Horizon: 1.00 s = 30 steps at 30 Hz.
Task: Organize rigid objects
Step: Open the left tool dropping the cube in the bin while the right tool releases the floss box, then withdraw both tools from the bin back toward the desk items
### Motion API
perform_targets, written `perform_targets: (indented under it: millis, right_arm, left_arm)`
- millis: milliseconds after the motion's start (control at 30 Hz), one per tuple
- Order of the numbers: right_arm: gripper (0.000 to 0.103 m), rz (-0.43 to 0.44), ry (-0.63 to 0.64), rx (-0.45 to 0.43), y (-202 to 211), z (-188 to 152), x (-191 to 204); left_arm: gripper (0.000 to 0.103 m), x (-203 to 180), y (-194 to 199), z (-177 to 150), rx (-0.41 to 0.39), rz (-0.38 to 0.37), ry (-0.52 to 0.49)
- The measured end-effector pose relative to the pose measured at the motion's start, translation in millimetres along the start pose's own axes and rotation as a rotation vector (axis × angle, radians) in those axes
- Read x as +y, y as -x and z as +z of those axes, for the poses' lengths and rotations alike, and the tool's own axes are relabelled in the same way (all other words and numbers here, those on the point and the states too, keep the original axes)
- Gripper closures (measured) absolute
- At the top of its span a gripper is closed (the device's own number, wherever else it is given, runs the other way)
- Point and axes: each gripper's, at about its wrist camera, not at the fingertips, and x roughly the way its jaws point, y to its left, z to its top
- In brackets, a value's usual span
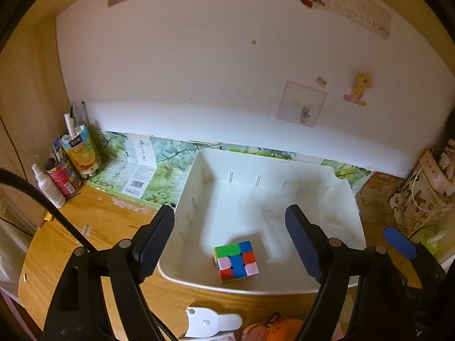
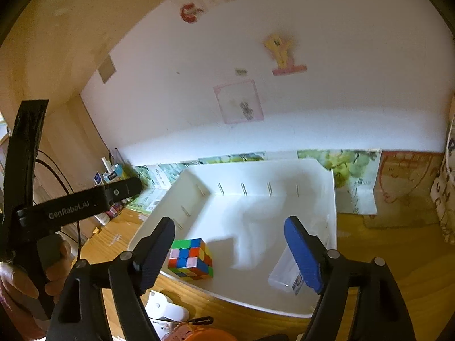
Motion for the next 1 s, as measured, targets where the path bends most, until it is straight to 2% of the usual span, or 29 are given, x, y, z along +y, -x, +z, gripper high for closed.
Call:
perform_targets:
  millis: [267,567,1000]
  right_arm:
    - [0.02,-0.03,0.072,-0.071,35.7,-10.4,34.1]
    - [0.019,-0.054,0.079,-0.091,66.7,-43.6,79.0]
    - [0.019,-0.127,0.125,-0.081,108.7,-112.7,142.3]
  left_arm:
    - [0.02,26.0,45.0,-13.9,-0.058,-0.026,0.012]
    - [0.018,64.9,88.0,-49.1,-0.076,-0.05,0.024]
    - [0.018,111.0,124.4,-113.5,0.001,-0.049,0.006]
